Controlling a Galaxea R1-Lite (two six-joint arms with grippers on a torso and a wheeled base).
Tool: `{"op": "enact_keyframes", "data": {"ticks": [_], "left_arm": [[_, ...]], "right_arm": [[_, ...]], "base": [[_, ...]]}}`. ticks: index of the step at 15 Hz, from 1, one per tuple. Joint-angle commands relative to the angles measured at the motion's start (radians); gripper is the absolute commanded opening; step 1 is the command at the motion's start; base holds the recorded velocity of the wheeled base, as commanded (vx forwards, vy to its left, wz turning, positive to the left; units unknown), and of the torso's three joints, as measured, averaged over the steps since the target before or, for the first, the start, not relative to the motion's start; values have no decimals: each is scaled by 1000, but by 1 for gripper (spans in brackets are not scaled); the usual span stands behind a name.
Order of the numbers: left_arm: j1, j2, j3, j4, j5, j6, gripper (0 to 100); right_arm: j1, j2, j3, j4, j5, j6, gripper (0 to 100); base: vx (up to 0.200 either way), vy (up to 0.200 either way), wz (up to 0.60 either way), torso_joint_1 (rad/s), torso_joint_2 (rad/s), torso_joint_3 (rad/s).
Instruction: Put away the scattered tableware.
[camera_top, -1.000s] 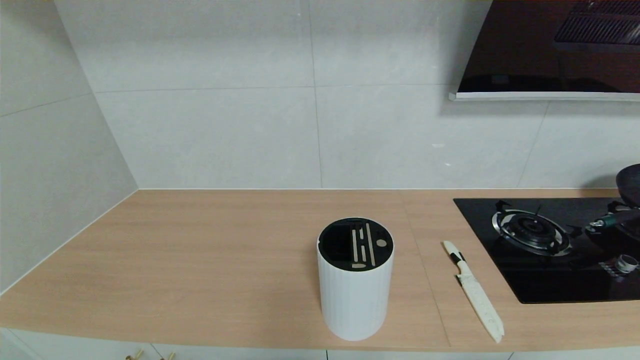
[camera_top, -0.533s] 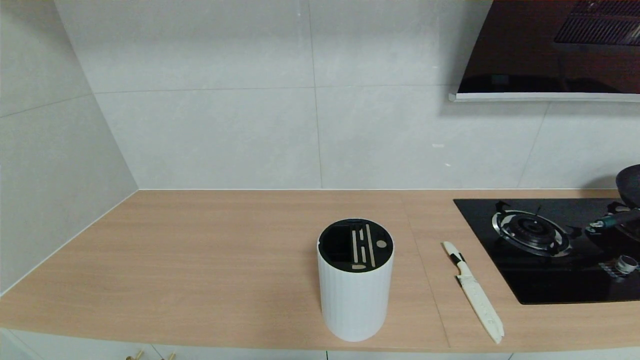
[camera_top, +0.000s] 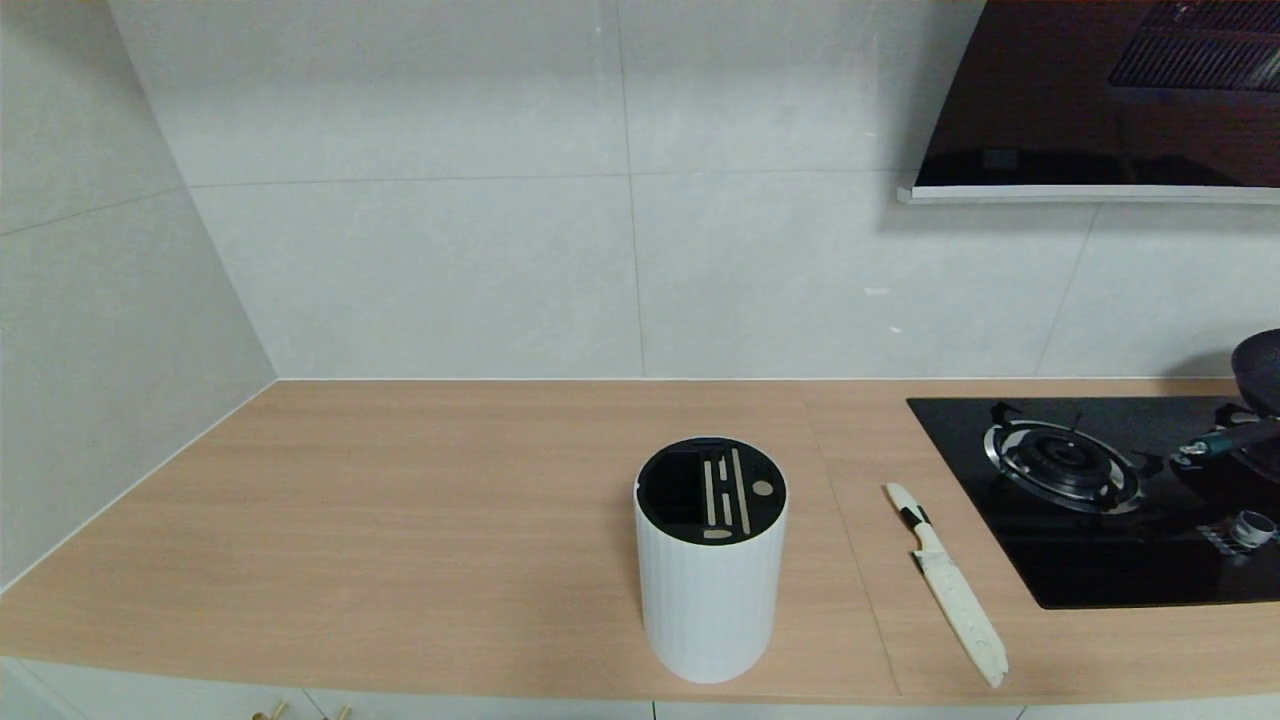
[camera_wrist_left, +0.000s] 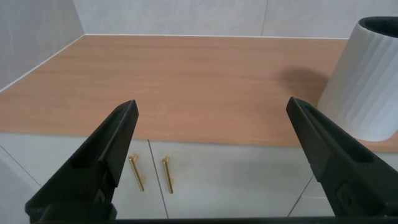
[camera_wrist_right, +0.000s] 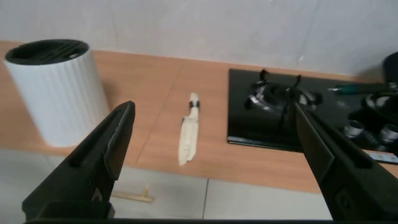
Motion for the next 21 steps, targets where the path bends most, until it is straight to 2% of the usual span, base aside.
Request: {"op": "enact_keyframes", "data": {"ticks": [1,2,3,6,10,13,18,21], "left_arm": [[0,0,0,0,0,0,100],[0,0,0,0,0,0,100],[0,0,0,0,0,0,100],[0,0,0,0,0,0,100],[0,0,0,0,0,0,100],[0,0,0,0,0,0,100],[0,0,0,0,0,1,100],[0,0,0,-2,0,0,100]], "right_arm": [[14,291,-107,-2,14,2,100],[112,508,-172,-7,12,5,100],[163,642,-196,-18,7,5,100],[176,982,-216,-199,9,5,100],[176,1420,-219,-568,-3,5,100],[170,1621,-250,-717,-83,5,100],[153,1841,-284,-884,-88,13,100],[140,1922,-336,-918,-98,27,100]], "base": [[0,0,0,0,0,0],[0,0,0,0,0,0],[0,0,0,0,0,0],[0,0,0,0,0,0],[0,0,0,0,0,0],[0,0,0,0,0,0],[0,0,0,0,0,0],[0,0,0,0,0,0]]}}
